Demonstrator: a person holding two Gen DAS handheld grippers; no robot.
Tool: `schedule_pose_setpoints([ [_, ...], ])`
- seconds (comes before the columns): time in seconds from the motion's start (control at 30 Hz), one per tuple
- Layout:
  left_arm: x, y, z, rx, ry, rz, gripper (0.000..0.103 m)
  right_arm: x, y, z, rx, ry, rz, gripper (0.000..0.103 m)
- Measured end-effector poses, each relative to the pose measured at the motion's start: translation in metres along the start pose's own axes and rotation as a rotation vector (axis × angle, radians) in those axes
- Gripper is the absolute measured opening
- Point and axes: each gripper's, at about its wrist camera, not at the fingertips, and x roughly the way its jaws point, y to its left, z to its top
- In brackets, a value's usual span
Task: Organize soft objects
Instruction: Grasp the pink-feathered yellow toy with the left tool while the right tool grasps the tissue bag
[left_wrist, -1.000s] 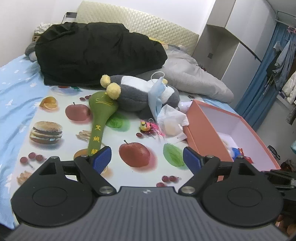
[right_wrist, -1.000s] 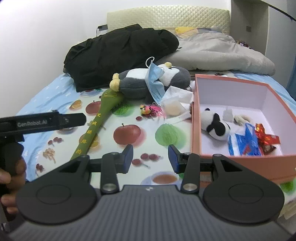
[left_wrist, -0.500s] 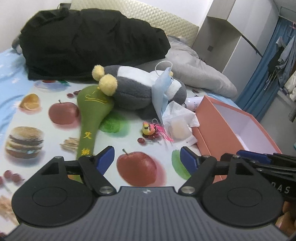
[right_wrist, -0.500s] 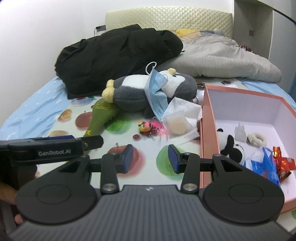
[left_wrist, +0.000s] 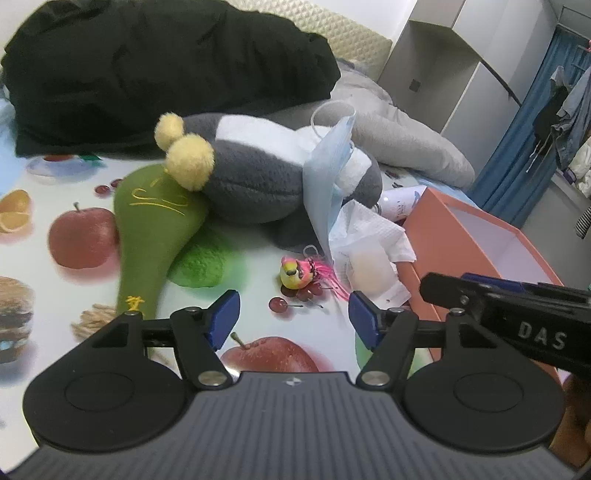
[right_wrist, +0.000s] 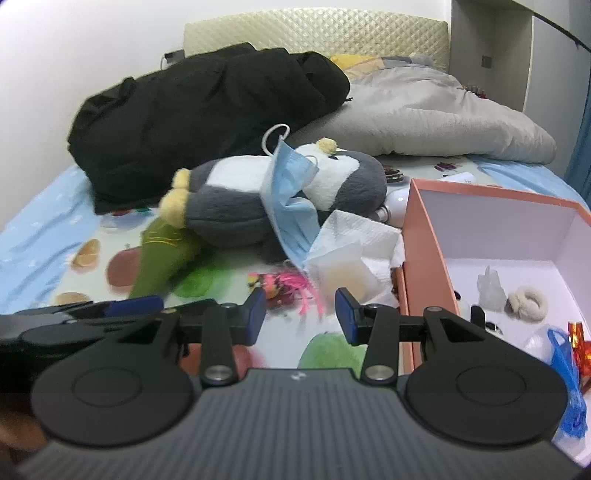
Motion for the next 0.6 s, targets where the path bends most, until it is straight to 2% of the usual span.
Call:
schedule_pose_setpoints([
  [0.13, 0.021, 0.003, 0.004, 0.0, 0.012, -0.004, 0.066, 0.022, -0.003, 0.005, 0.003, 0.009, -0.019, 0.045],
  [0.3, 0.048, 0.01, 0.007, -0.012, 0.048, -0.028, 0.056, 0.048, -0.007, 0.011, 0.018, 0.031, -0.032, 0.045],
  [0.47, 0.071, 0.016, 0.01, -0.014, 0.063, -0.054, 0.055, 0.075, -0.012, 0.017, 0.031, 0.039, -0.061, 0.045],
  [0.6, 0.085, 0.022, 0.014, -0.05, 0.053, -0.133, 0.055, 0.102, -0.021, 0.025, 0.039, 0.09, -0.068, 0.045],
])
